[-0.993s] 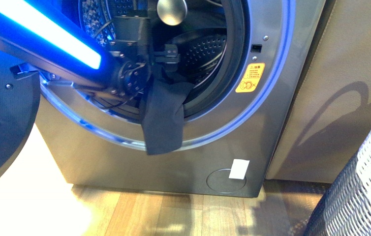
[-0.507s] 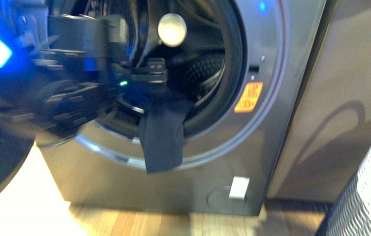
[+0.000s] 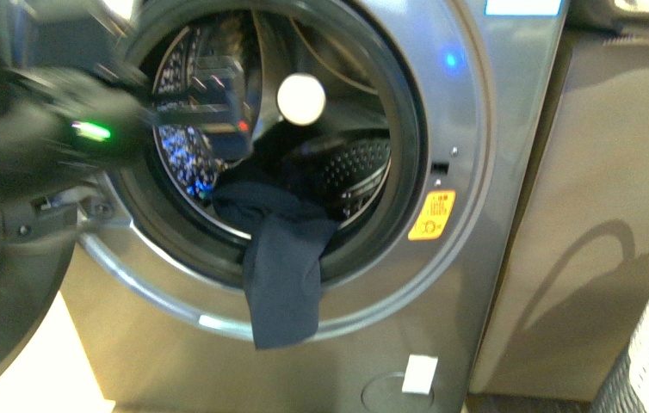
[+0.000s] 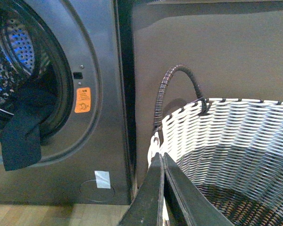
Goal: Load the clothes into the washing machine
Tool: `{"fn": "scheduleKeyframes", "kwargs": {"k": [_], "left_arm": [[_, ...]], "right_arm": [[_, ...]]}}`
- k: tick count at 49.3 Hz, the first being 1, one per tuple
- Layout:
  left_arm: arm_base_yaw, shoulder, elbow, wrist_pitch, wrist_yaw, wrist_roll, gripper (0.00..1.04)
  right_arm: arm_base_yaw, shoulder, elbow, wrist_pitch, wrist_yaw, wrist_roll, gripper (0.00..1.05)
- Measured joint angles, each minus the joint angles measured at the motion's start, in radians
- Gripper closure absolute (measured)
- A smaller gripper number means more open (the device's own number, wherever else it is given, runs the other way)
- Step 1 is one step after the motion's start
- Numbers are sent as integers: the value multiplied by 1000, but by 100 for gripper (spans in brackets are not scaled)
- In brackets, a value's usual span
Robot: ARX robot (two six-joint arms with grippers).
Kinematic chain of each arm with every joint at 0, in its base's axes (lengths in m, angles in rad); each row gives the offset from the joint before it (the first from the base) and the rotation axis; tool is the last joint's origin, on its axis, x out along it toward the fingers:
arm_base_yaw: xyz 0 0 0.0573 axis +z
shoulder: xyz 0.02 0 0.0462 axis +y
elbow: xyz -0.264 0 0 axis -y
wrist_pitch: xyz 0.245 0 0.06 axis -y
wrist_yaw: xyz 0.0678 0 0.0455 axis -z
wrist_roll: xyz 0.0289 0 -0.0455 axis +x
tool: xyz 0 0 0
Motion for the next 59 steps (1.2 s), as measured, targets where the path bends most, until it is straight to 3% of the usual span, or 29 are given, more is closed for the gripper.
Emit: {"fn": "scheduleKeyframes", "kwargs": {"k": [13, 16, 20, 34, 42, 46, 59], "left_arm": [[6, -277, -109, -82, -64, 63, 9], [5, -367, -130, -235, -154, 37, 19], [23, -542, -251, -384, -162, 16, 37], [134, -800, -491, -384, -56, -3, 101], [169, -868, -549, -399, -21, -6, 101], [234, -911, -569, -414, 64, -6, 101], [267, -1056, -633, -494, 72, -6, 101]], "right_arm": [[0, 0, 0, 0, 0, 0, 102], [0, 0, 0, 0, 0, 0, 102], [0, 0, 0, 0, 0, 0, 102], [0, 0, 0, 0, 0, 0, 102], [0, 0, 0, 0, 0, 0, 102], [0, 0, 0, 0, 0, 0, 102], [0, 0, 0, 0, 0, 0, 102]]}}
